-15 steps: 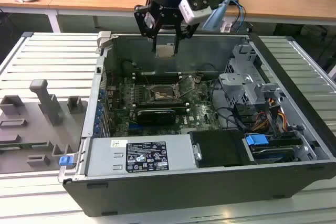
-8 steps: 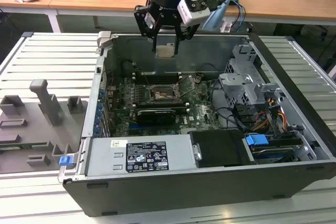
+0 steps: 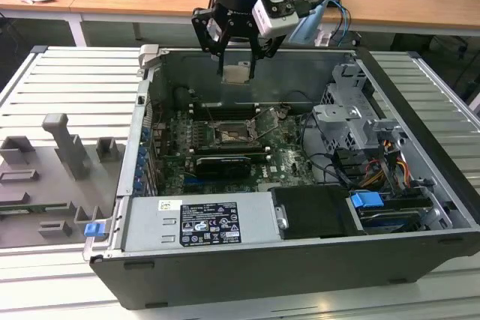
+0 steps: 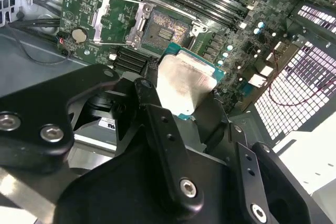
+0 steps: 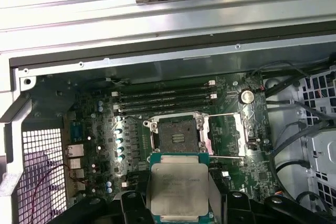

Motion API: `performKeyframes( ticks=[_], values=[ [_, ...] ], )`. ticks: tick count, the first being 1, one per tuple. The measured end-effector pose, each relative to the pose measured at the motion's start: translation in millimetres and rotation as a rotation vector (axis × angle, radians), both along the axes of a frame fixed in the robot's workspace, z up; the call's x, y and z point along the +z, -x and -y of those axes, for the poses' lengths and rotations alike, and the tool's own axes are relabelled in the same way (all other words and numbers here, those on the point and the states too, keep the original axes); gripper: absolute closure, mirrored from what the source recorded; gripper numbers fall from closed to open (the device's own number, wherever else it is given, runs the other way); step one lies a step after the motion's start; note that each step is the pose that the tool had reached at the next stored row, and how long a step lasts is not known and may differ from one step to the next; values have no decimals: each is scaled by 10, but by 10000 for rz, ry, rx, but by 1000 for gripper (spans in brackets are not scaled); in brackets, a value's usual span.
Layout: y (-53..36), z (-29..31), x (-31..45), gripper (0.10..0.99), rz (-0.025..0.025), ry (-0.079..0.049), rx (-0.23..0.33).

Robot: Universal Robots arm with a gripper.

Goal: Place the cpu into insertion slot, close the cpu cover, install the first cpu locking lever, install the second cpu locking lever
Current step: 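Place the cpu into insertion slot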

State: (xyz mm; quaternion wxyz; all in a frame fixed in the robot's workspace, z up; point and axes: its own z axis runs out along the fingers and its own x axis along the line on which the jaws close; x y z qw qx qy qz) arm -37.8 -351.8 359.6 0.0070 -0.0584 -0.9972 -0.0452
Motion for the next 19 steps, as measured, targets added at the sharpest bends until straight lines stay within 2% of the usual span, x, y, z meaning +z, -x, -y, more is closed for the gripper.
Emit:
performKeyframes(
  ticks=[4,19],
  values=[
    [0,0,-4,557,0,1,-327],
    [0,0,-29,557,0,1,-440]
  ],
)
